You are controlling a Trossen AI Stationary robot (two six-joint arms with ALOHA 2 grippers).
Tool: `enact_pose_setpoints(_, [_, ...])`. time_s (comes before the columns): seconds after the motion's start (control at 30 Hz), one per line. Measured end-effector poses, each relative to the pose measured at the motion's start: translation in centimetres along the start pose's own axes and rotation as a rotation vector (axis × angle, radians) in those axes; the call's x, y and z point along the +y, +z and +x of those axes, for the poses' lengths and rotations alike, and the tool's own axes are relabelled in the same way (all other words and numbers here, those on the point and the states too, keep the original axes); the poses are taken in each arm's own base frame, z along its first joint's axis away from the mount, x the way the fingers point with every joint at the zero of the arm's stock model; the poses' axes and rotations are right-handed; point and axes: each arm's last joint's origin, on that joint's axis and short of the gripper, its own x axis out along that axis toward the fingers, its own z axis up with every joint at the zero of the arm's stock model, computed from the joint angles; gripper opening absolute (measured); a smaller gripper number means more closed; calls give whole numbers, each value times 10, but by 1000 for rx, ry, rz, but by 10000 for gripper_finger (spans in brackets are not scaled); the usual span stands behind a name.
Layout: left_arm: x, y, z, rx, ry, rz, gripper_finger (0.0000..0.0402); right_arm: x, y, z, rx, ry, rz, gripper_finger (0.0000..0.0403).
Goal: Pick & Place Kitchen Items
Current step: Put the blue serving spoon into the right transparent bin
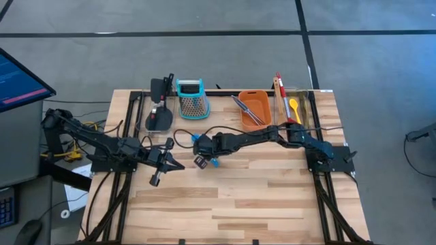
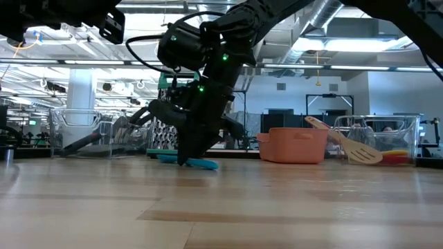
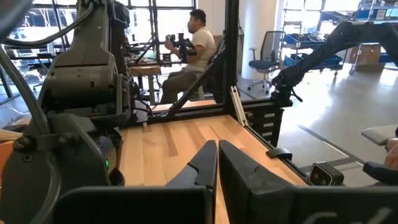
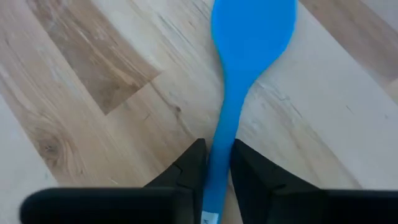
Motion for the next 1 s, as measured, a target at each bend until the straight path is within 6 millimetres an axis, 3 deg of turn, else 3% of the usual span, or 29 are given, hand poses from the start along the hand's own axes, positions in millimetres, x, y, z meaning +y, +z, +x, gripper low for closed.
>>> enact_pose_setpoints(0.27, [0, 0, 0, 0, 0, 0, 2, -1, 0, -1, 6, 2, 23, 36])
enact_pose_setpoints(1.0, [0, 0, 0, -1, 0, 0, 2, 6, -5, -3, 13, 26, 9, 29])
